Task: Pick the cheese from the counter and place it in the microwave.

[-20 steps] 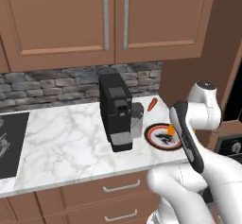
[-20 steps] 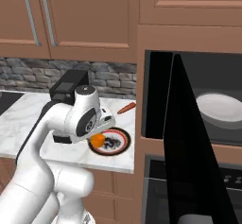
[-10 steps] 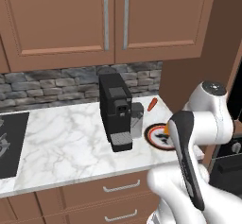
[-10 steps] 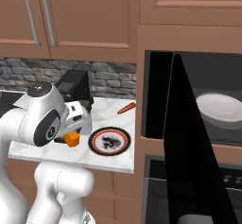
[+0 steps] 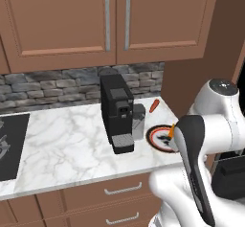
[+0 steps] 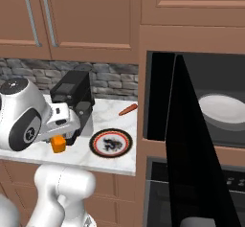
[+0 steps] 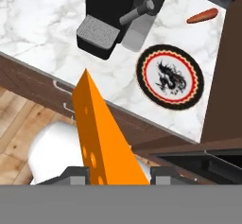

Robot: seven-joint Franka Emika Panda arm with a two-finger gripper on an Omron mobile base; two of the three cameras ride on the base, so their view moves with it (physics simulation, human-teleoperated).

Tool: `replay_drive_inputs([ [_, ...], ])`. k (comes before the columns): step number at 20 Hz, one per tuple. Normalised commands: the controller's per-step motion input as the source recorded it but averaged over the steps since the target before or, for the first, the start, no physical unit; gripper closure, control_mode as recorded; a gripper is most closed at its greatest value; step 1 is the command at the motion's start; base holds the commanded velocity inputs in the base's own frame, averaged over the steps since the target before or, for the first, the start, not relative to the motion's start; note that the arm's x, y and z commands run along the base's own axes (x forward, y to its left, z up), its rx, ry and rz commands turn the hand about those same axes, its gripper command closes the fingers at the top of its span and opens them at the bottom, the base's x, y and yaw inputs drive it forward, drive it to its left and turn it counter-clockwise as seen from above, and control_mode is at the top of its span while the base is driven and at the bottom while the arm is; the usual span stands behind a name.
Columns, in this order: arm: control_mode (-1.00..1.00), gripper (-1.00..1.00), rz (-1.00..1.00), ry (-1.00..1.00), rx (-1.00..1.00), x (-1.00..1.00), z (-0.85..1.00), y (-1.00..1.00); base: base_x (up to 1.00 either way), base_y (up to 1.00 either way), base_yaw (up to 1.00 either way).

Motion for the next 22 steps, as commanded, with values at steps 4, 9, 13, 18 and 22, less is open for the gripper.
replay_drive_inputs([
  [4,-1.00,1.00,0.00,-0.04,0.00,-0.44,0.00,0.00,0.00,0.00,0.00],
  [9,1.00,1.00,0.00,0.00,0.00,0.00,0.00,0.00,-1.00,0.00,-0.07],
  [13,1.00,1.00,0.00,0.00,0.00,0.00,0.00,0.00,-1.00,0.00,-0.25],
  [18,1.00,1.00,0.00,0.00,0.00,0.00,0.00,0.00,-1.00,0.00,-0.30],
  [22,1.00,1.00,0.00,0.00,0.00,0.00,0.00,0.00,-1.00,0.00,-0.30],
])
